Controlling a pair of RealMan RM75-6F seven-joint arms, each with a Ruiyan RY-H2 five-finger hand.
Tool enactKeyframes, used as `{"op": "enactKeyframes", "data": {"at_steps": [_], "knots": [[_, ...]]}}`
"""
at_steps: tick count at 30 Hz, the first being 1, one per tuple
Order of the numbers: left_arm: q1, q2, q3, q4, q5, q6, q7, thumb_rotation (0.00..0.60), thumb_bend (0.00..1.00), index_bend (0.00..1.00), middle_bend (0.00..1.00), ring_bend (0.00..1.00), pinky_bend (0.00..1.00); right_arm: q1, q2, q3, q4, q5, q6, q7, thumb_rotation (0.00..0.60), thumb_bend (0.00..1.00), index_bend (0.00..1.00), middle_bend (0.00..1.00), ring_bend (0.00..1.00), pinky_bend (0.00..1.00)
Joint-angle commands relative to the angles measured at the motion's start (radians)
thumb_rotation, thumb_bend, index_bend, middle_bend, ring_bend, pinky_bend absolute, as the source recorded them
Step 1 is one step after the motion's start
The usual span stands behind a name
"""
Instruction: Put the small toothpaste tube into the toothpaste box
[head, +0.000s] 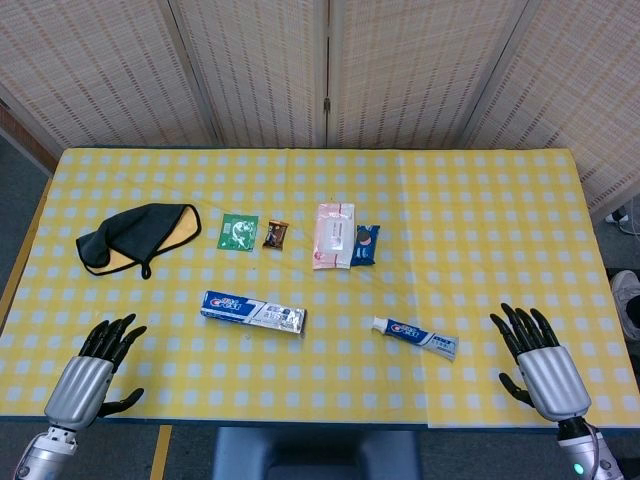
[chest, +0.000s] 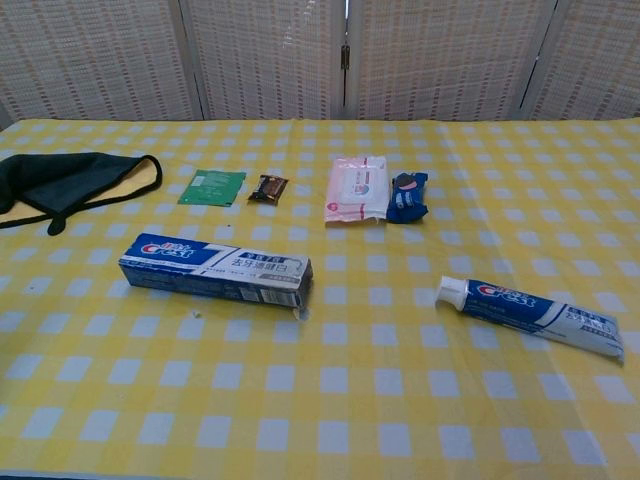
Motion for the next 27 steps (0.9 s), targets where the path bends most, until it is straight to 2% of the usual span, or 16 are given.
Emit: {"op": "enactKeyframes", "data": {"at_steps": [1,4,9,15,18,22,27], "knots": [[0.001,-0.005,0.000,0.008,0.013,0.003,-0.018,0.600,0.25,0.15,0.06,0.00,0.00,0.000,-0.005,-0.001,-0.001,-0.001,-0.009,-0.008,0.600,0.31,0.00,0.00,0.00,0.00],[-0.004,-0.019,-0.004,0.026,0.045,0.009,-0.024,0.600,0.25,0.16,0.07,0.02,0.01,0.003,-0.004,0.001,-0.005,0.003,-0.023,-0.012,0.600,0.31,0.00,0.00,0.00,0.00],[-0.050,-0.070,-0.028,0.087,0.076,-0.023,-0.125,0.600,0.25,0.19,0.15,0.11,0.11,-0.002,-0.003,0.004,-0.005,0.001,-0.019,-0.010,0.600,0.31,0.00,0.00,0.00,0.00],[-0.215,-0.071,-0.078,0.127,0.033,-0.260,-0.243,0.600,0.25,0.28,0.17,0.13,0.12,0.014,-0.022,0.016,-0.013,0.018,-0.058,-0.038,0.600,0.31,0.00,0.00,0.00,0.00],[-0.285,-0.089,-0.112,0.168,-0.004,-0.351,-0.315,0.600,0.25,0.27,0.17,0.13,0.12,0.025,-0.039,0.028,-0.012,0.049,-0.090,-0.073,0.600,0.31,0.00,0.00,0.00,0.00],[-0.344,-0.152,-0.142,0.278,-0.017,-0.398,-0.325,0.600,0.25,0.27,0.16,0.10,0.12,0.035,-0.058,0.035,-0.011,0.082,-0.124,-0.100,0.600,0.31,0.00,0.00,0.00,0.00],[-0.399,-0.222,-0.164,0.365,-0.033,-0.436,-0.350,0.600,0.25,0.26,0.15,0.08,0.11,0.043,-0.064,0.042,-0.006,0.098,-0.142,-0.108,0.600,0.31,0.00,0.00,0.00,0.00]]}}
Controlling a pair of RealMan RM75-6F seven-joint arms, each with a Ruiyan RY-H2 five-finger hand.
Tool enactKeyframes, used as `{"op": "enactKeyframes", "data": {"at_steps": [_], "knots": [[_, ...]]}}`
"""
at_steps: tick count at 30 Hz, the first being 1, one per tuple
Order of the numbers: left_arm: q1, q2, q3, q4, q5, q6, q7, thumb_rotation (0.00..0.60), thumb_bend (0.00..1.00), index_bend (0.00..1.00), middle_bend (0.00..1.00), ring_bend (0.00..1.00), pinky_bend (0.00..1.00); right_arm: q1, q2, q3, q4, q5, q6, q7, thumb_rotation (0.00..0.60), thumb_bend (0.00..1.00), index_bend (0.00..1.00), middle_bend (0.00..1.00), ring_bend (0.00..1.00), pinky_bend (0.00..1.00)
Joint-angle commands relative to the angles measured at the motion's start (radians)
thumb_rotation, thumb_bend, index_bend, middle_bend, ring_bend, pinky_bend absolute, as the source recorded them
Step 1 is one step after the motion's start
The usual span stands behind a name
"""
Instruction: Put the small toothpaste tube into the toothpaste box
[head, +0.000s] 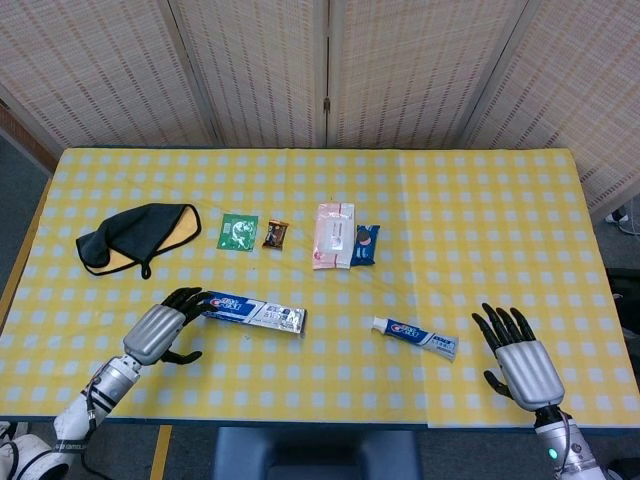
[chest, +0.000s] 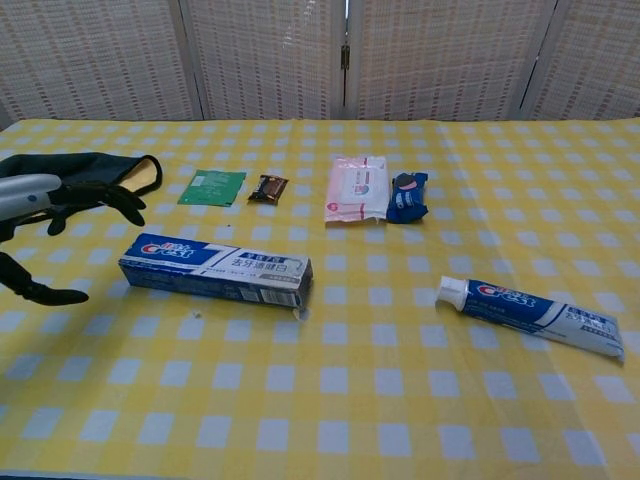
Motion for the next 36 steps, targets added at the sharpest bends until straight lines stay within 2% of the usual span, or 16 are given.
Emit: {"op": "enactKeyframes", "data": {"at_steps": [1,13,29,33,36], "knots": [[-0.054,-0.054,-0.020,0.068,-0.016,-0.049,-0.037,0.600,0.25,0.26,0.15,0.08,0.10,0.007,-0.001,0.001,0.003,0.007,-0.015,0.004,0.600,0.31,0.00,0.00,0.00,0.00],[-0.141,-0.171,-0.006,0.240,0.000,-0.093,-0.139,0.600,0.25,0.29,0.15,0.10,0.10,0.027,-0.009,0.007,0.013,0.039,-0.057,0.004,0.600,0.31,0.00,0.00,0.00,0.00],[-0.219,-0.271,0.029,0.391,0.000,-0.141,-0.229,0.600,0.25,0.20,0.14,0.07,0.07,0.027,-0.004,0.009,0.019,0.074,-0.063,0.001,0.600,0.31,0.00,0.00,0.00,0.00],[-0.238,-0.282,0.037,0.408,-0.004,-0.162,-0.231,0.600,0.25,0.23,0.14,0.07,0.07,0.028,-0.003,0.009,0.020,0.076,-0.064,0.003,0.600,0.31,0.00,0.00,0.00,0.00],[-0.245,-0.287,0.039,0.413,-0.011,-0.171,-0.228,0.600,0.25,0.26,0.15,0.12,0.09,0.029,-0.001,0.009,0.020,0.076,-0.064,0.004,0.600,0.31,0.00,0.00,0.00,0.00]]}}
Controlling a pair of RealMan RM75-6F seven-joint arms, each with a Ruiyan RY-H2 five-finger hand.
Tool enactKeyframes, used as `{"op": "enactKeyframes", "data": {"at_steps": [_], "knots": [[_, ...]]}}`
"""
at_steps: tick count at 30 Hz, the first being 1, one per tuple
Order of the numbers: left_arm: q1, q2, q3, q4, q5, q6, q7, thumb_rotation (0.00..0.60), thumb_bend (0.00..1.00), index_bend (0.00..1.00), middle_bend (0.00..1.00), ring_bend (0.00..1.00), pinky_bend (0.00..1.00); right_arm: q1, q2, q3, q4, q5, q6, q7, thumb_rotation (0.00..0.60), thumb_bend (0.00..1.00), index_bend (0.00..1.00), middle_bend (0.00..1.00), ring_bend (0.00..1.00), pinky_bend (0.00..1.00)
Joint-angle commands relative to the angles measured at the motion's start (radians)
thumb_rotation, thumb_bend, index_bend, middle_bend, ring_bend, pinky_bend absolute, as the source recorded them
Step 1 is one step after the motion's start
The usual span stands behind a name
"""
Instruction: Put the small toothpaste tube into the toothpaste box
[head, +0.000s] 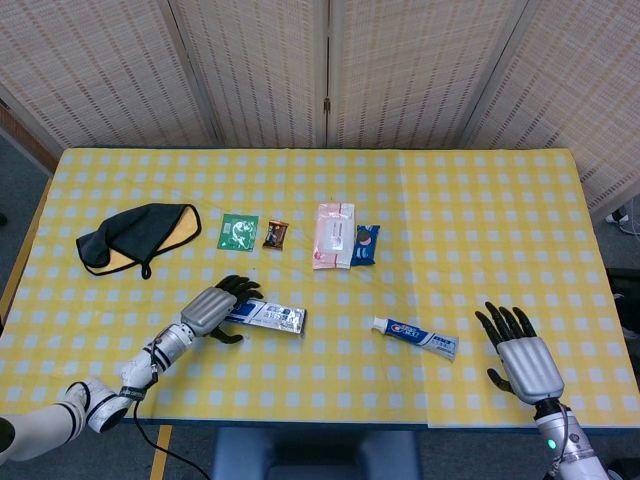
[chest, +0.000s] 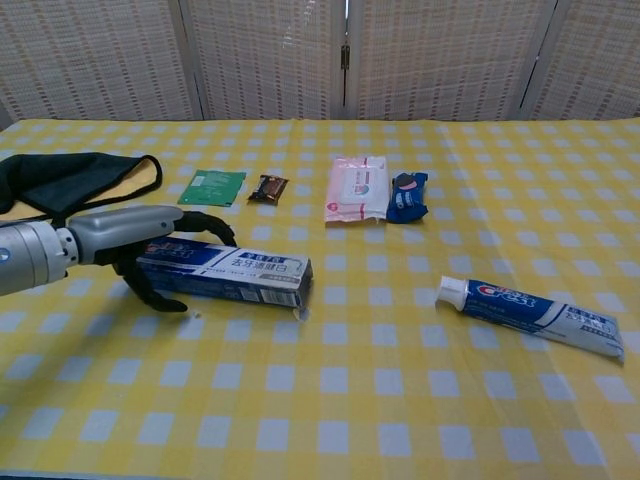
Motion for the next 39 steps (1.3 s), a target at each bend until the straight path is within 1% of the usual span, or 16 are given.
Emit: {"op": "enactKeyframes", "data": {"at_steps": [1,3,8,10,12,17,23,26,29,30,34,36,39], "knots": [[-0.006,-0.006,0.003,0.006,-0.006,-0.006,0.004,0.600,0.25,0.28,0.17,0.14,0.10,0.000,0.001,-0.001,0.000,0.000,0.000,0.001,0.600,0.31,0.00,0.00,0.00,0.00],[-0.007,-0.011,0.003,0.013,-0.013,-0.008,0.011,0.600,0.25,0.32,0.22,0.18,0.12,0.000,0.001,-0.002,-0.001,-0.001,0.001,0.001,0.600,0.31,0.00,0.00,0.00,0.00],[0.000,-0.019,-0.004,0.025,-0.037,0.004,0.044,0.600,0.25,0.47,0.43,0.38,0.23,-0.001,-0.001,-0.006,-0.001,-0.006,0.004,0.001,0.600,0.31,0.00,0.00,0.00,0.00],[0.005,-0.015,-0.006,0.016,-0.046,0.011,0.058,0.600,0.25,0.51,0.49,0.43,0.27,-0.001,-0.003,-0.008,-0.001,-0.010,0.005,0.000,0.600,0.31,0.00,0.00,0.00,0.00],[0.009,-0.003,-0.005,-0.002,-0.050,0.018,0.072,0.600,0.25,0.53,0.51,0.46,0.29,-0.001,-0.006,-0.011,0.000,-0.016,0.006,-0.003,0.600,0.31,0.00,0.00,0.00,0.00],[0.023,0.047,-0.006,-0.079,-0.057,0.051,0.130,0.600,0.25,0.55,0.52,0.49,0.31,0.015,-0.008,-0.010,0.008,-0.012,-0.022,-0.019,0.600,0.31,0.00,0.00,0.00,0.00],[0.050,0.129,-0.015,-0.228,-0.080,0.094,0.208,0.600,0.25,0.54,0.52,0.48,0.31,0.079,0.004,0.004,-0.003,0.056,-0.146,-0.075,0.600,0.31,0.00,0.00,0.00,0.00],[0.066,0.161,-0.013,-0.293,-0.081,0.120,0.245,0.600,0.25,0.54,0.52,0.48,0.31,0.109,0.005,0.020,-0.032,0.125,-0.217,-0.048,0.600,0.31,0.01,0.01,0.03,0.01],[0.080,0.190,-0.009,-0.346,-0.084,0.137,0.276,0.600,0.25,0.54,0.52,0.48,0.31,0.125,-0.005,0.042,-0.047,0.159,-0.230,-0.037,0.600,0.31,0.10,0.09,0.11,0.08],[0.084,0.202,-0.008,-0.365,-0.087,0.141,0.286,0.600,0.25,0.54,0.52,0.48,0.31,0.130,-0.014,0.050,-0.054,0.170,-0.230,-0.031,0.600,0.31,0.15,0.12,0.14,0.12],[0.098,0.235,-0.009,-0.415,-0.094,0.156,0.304,0.600,0.25,0.54,0.52,0.48,0.31,0.147,-0.032,0.078,-0.102,0.199,-0.225,-0.015,0.600,0.31,0.29,0.22,0.22,0.22],[0.103,0.248,-0.009,-0.432,-0.096,0.162,0.308,0.600,0.25,0.54,0.52,0.48,0.31,0.160,-0.038,0.087,-0.120,0.222,-0.230,-0.036,0.600,0.31,0.32,0.24,0.24,0.24],[0.111,0.264,-0.008,-0.451,-0.096,0.169,0.308,0.600,0.25,0.54,0.52,0.48,0.31,0.191,-0.055,0.095,-0.144,0.295,-0.254,-0.105,0.600,0.31,0.35,0.25,0.25,0.25]]}}
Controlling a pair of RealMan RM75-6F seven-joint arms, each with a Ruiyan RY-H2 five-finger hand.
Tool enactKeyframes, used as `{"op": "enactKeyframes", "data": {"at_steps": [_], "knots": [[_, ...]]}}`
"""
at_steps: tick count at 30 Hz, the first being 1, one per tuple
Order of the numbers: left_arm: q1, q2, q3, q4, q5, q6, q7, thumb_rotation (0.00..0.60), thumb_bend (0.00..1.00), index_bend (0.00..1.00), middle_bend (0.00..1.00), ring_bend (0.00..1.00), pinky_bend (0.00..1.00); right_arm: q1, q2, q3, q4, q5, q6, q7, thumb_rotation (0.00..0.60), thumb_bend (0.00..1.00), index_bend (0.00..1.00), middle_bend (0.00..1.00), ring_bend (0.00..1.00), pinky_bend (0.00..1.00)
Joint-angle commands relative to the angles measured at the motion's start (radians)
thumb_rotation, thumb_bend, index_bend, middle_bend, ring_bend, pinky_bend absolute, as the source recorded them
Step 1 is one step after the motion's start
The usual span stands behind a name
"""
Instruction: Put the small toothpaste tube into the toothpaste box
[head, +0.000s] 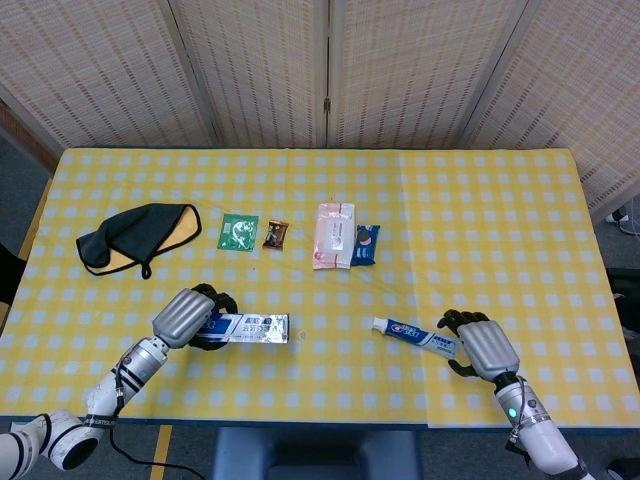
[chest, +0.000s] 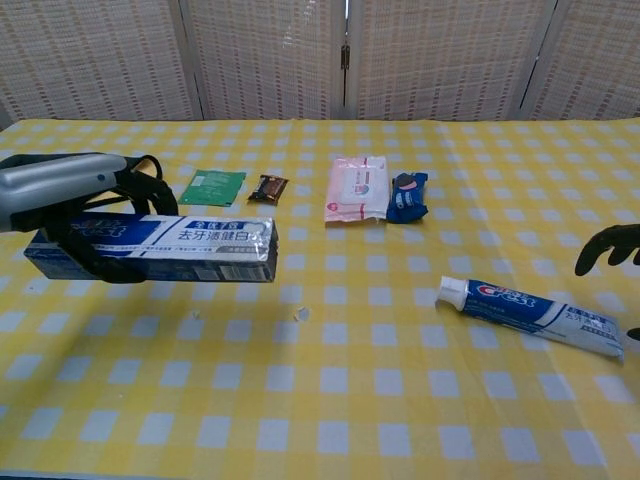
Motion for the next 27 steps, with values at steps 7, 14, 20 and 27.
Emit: {"op": "enactKeyframes", "data": {"at_steps": [7,14,20,27], "knots": [[0.016,0.026,0.004,-0.019,0.006,0.014,-0.008,0.600,0.25,0.54,0.52,0.48,0.31,0.107,-0.106,0.069,0.004,0.253,-0.034,-0.146,0.600,0.31,0.35,0.25,0.25,0.27],[0.020,0.045,0.005,-0.009,0.022,0.022,-0.044,0.600,0.25,0.54,0.52,0.48,0.31,0.172,-0.197,0.107,0.052,0.386,-0.033,-0.173,0.600,0.31,0.36,0.26,0.26,0.27],[0.025,0.058,0.007,0.010,0.023,0.022,-0.068,0.600,0.25,0.54,0.52,0.48,0.30,0.233,-0.242,0.102,0.057,0.473,-0.024,-0.242,0.600,0.32,0.36,0.26,0.26,0.27],[0.032,0.068,0.010,0.017,0.032,0.029,-0.087,0.600,0.25,0.54,0.52,0.47,0.30,0.279,-0.299,0.100,0.071,0.546,0.021,-0.298,0.600,0.34,0.39,0.28,0.29,0.28]]}}
